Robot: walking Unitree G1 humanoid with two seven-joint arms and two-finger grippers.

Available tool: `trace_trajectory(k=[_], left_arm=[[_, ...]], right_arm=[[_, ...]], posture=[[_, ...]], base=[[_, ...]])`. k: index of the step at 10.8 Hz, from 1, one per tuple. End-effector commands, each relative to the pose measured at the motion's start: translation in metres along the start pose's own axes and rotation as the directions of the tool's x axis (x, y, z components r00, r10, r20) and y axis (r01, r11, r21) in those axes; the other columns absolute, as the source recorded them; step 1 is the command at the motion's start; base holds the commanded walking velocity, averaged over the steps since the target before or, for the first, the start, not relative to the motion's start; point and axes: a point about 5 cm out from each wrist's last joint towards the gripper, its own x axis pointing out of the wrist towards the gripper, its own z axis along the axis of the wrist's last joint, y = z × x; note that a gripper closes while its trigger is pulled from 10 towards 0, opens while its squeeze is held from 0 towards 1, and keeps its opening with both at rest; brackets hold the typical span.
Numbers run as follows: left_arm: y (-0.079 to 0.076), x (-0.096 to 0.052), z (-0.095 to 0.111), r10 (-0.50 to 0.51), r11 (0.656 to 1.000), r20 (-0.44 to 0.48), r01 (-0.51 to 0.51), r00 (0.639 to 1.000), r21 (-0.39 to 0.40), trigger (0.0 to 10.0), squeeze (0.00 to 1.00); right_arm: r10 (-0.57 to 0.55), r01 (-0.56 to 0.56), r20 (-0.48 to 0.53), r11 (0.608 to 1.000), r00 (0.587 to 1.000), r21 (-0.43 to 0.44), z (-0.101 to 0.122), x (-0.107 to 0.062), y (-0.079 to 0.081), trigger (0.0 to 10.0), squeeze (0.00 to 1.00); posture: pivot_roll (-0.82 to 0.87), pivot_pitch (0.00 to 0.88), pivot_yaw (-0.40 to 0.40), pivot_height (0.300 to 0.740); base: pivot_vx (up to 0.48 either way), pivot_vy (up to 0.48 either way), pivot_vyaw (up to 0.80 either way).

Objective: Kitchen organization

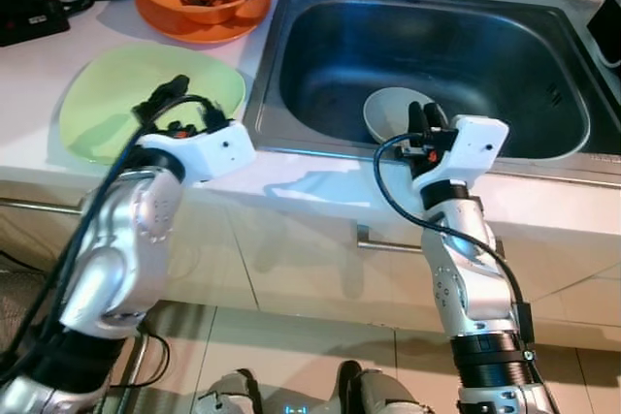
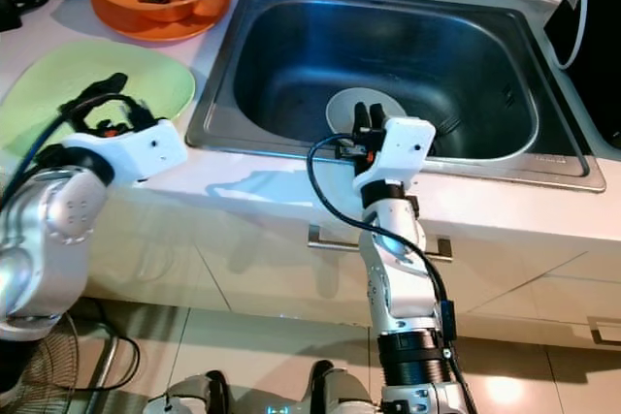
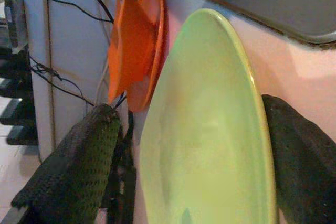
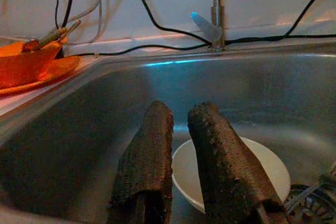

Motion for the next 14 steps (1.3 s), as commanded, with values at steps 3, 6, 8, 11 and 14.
trace_trajectory(k=[3,6,8,11,14], left_arm=[[-0.045,0.006,-0.021,-0.232,0.970,-0.174,0.241,0.957,0.030,10.0,0.00],[-0.050,0.010,-0.025,-0.243,0.966,-0.217,0.256,0.945,0.032,10.0,0.00],[-0.056,0.011,-0.021,-0.265,0.961,-0.209,0.276,0.941,0.021,0.0,0.00],[-0.058,0.012,-0.016,-0.277,0.959,-0.188,0.283,0.942,0.005,0.0,0.00],[-0.061,0.012,-0.011,-0.291,0.956,-0.171,0.294,0.941,-0.009,0.0,0.00]], right_arm=[[-0.004,0.004,-0.043,1.000,0.999,0.001,-0.008,-0.003,-0.001,10.0,0.00],[-0.006,0.007,-0.046,1.000,0.999,0.003,-0.008,-0.003,-0.001,10.0,0.00],[-0.006,0.006,-0.049,1.000,0.999,0.005,-0.009,-0.002,-0.002,10.0,0.00],[-0.027,0.030,-0.062,0.999,0.998,0.041,-0.010,-0.003,-0.003,10.0,0.00],[-0.024,0.026,-0.066,0.999,0.998,0.030,-0.011,-0.003,-0.004,10.0,0.00]], posture=[[0.10,0.203,-0.033,0.740],[0.11,0.207,-0.032,0.740],[0.10,0.214,-0.030,0.740],[0.10,0.218,-0.031,0.740],[0.09,0.220,-0.033,0.740]], base=[[0.000,0.000,0.00],[0.000,0.000,0.00],[0.000,0.000,0.00],[0.000,0.000,0.00],[0.000,0.000,0.00]])
